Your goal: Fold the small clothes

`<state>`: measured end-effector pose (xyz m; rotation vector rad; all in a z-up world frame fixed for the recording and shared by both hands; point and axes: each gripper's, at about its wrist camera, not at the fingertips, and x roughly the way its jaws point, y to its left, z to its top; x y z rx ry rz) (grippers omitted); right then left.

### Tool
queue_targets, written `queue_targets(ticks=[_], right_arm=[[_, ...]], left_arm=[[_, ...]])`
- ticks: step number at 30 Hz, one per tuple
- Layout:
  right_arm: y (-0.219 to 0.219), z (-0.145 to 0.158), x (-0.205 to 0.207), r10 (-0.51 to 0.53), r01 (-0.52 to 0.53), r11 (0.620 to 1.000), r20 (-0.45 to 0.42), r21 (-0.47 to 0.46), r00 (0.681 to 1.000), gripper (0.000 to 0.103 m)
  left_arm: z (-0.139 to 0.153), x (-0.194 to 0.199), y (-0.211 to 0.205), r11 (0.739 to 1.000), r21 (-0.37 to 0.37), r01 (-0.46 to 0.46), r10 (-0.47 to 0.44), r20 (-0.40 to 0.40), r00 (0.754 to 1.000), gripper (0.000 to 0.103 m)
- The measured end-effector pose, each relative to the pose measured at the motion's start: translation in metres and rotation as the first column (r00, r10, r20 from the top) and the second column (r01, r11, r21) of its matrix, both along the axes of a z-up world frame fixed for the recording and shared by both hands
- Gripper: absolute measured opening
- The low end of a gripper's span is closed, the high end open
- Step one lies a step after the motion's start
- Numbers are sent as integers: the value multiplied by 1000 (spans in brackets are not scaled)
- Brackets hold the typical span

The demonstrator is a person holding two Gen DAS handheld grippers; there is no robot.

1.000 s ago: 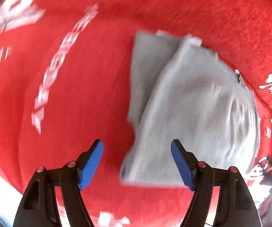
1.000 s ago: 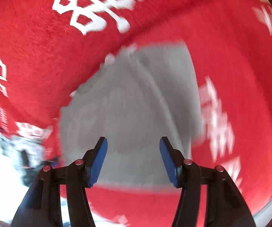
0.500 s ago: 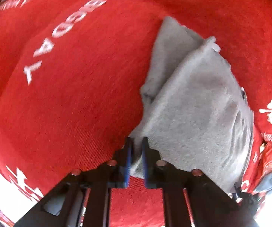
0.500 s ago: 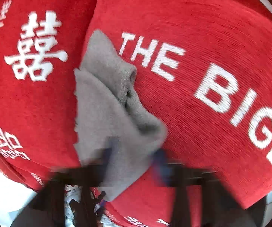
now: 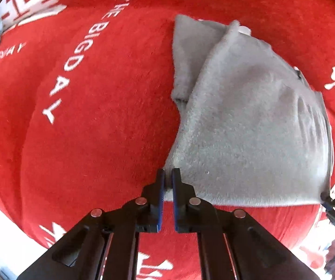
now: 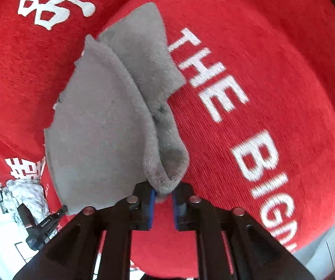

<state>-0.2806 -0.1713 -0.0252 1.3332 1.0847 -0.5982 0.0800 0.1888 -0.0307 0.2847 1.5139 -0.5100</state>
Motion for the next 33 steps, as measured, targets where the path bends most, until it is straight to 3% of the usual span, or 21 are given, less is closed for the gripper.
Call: queue_targets(ticks=[1,3,6,10,14,19,23,26,29,33], right_arm=[[1,7,-7,1,-2,1000,-37,-5,999,25],[3,23,-16,-14,12,1000,-70,-24,997,25],[-3,46,-9,-27,22,996,-54,-90,998,25],[-22,65,36,91,-96,973,-36,-209,995,25],[-44,48,110,221,-216,944,-8,-248,975,16],[-54,17,156,289,-292,921,-48,-257,956,16],[-65,5,149,270,-270,929,-35,-252,962,2],[-80,10,128,201,-214,941,-75,-263,977,2],[-92,9,105,95,-100,976,-36,-193,995,2],[-85,27,94,78,-91,973,-70,-213,995,11]], left_arm=[[6,0,-2,1000,17,16,-16,17,1000,8],[26,5,-7,998,25,49,-50,62,997,7],[50,26,-28,996,-10,90,-87,131,988,8],[54,54,-70,985,-46,166,-154,194,969,8],[27,79,-124,977,-42,208,-194,213,958,8],[-12,100,-135,984,44,175,-180,194,964,8],[-12,110,-121,990,-9,140,-137,157,978,8],[-4,107,-121,985,26,172,-174,172,970,8],[7,101,-119,983,26,179,-181,169,969,8],[24,88,-112,982,15,189,-189,164,968,8]])
